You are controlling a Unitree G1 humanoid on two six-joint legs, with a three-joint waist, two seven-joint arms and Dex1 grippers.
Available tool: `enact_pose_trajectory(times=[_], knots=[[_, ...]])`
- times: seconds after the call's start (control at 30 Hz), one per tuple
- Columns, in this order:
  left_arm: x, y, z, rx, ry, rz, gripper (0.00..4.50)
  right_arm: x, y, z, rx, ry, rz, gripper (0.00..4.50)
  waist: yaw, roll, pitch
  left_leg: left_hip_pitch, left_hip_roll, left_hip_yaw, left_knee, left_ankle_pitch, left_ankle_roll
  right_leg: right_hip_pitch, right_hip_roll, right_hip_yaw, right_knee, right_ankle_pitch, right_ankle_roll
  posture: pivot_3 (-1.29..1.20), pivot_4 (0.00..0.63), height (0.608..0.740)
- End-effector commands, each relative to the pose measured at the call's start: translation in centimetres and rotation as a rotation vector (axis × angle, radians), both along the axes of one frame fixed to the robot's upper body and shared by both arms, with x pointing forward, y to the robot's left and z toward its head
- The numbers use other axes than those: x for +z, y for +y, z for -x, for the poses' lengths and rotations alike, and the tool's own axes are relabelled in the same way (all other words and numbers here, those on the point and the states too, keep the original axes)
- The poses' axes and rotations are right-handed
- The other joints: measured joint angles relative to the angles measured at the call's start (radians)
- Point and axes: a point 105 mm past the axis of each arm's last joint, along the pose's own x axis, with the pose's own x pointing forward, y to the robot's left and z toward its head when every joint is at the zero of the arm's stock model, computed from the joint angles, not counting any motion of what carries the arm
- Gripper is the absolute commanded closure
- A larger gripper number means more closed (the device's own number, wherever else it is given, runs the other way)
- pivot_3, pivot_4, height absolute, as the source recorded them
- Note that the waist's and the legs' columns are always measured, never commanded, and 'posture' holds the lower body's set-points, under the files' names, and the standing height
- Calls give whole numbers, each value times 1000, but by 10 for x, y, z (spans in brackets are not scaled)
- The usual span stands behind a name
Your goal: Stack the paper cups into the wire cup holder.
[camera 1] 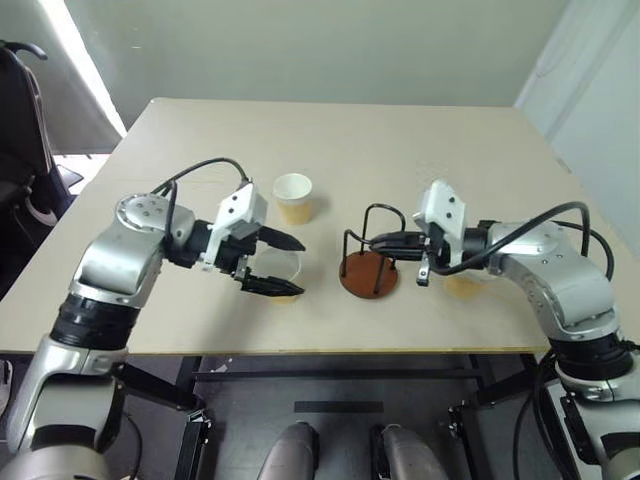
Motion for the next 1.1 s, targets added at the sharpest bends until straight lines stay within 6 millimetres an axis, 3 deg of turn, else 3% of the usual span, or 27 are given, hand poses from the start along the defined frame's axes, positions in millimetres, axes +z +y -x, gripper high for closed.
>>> enact_pose_trajectory(times=[0.03, 0.43, 0.57, 0.83, 1.1], knots=[[9, -1, 2, -17, -53, -12, 208, 8, 3, 6, 34, -47, 3, 4466, 0, 0, 0, 0, 0, 0, 0, 0, 0, 0, 0, 0, 0, 0, 0, 0, 150, 740], [11, 0, 3, -7, -61, -21, 208, -11, -3, 11, 54, -9, 77, 4466, 0, 0, 0, 0, 0, 0, 0, 0, 0, 0, 0, 0, 0, 0, 0, 0, 150, 740], [11, -1, 2, -8, -64, -22, 208, -17, -9, 10, 47, -5, 111, 3421, -1, 0, 0, 1, 0, 0, 0, 0, 0, 1, 0, 0, 0, 0, 0, 0, 150, 740], [11, -5, 3, -12, -62, -17, 208, -10, -14, 5, 6, -42, 93, 690, -2, 0, 0, 1, 0, 0, 0, 0, 0, 1, 0, 0, 0, 0, 0, 0, 150, 740], [10, -6, 3, -11, -59, -15, 208, 18, -23, 10, -13, -102, 33, 690, -2, 0, 0, 1, 0, 0, 0, 0, 0, 1, 0, 0, 0, 0, 0, 0, 150, 740]])
